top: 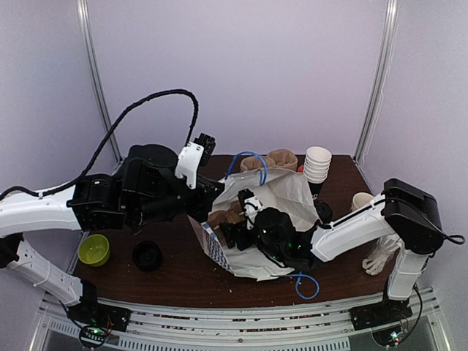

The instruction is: Pack the takeout coffee

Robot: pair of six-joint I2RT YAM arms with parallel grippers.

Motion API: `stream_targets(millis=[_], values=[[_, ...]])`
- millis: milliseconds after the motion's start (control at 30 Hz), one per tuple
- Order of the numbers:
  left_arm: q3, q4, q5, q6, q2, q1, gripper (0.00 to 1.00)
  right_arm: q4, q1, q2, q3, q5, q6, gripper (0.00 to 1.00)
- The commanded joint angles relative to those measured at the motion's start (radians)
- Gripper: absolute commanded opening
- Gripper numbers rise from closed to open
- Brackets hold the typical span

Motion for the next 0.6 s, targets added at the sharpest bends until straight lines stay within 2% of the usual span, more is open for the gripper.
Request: stream_targets(millis=[0,567], values=[[0.039,0.096,0.049,-0.001,0.002,0.002,0.00,0.109,-0.011,0.006,-0.034,0.103,0.026,0.91],[0.042,0.130,0.122,-0.011,-0.008,0.002,0.00,0.029,-0.040,0.121,0.060,0.062,0.042,0.91]])
